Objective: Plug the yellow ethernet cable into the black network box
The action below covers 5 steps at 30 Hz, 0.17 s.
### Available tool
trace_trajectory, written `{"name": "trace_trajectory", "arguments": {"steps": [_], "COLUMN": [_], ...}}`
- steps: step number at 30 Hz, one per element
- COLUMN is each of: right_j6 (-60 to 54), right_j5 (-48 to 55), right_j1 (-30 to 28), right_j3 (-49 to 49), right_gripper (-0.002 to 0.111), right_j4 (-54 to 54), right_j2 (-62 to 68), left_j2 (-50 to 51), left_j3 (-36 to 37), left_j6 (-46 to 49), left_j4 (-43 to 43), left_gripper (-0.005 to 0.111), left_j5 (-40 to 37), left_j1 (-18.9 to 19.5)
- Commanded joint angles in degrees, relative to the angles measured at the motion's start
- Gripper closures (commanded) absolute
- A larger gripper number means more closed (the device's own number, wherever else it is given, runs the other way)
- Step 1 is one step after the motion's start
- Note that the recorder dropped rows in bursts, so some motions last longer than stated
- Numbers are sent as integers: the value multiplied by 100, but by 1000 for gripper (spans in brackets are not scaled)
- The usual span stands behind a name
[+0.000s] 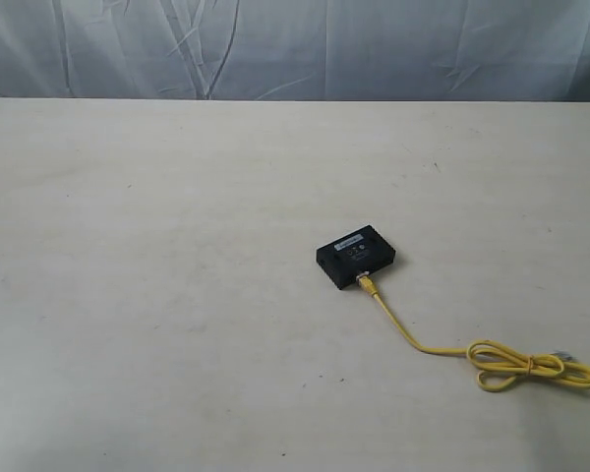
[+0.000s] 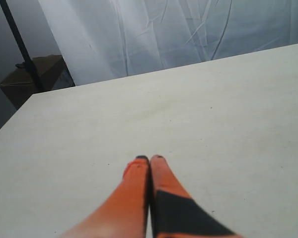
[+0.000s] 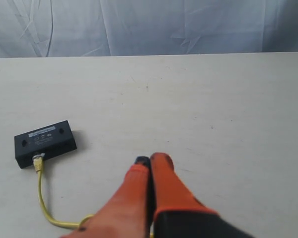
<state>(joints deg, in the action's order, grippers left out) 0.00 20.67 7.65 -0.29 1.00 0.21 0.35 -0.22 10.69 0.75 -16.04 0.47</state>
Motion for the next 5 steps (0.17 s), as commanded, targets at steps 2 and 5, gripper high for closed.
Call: {"name": "trace_trajectory", "arguments": {"steps": [2, 5], "right_j6": [0, 0], "right_j5": [-51, -51], "right_j1": [-24, -24], "right_j3": [29, 29], "right_gripper": [109, 109], "right_j4": [-40, -40], "right_j2": [-21, -21], "left_j2": [-35, -35], "left_j3": [22, 22], "left_j6": [-6, -6], "left_j4": [-7, -7], "left_gripper": [107, 107], "left_j5": [47, 63], "left_j1": [16, 16]}}
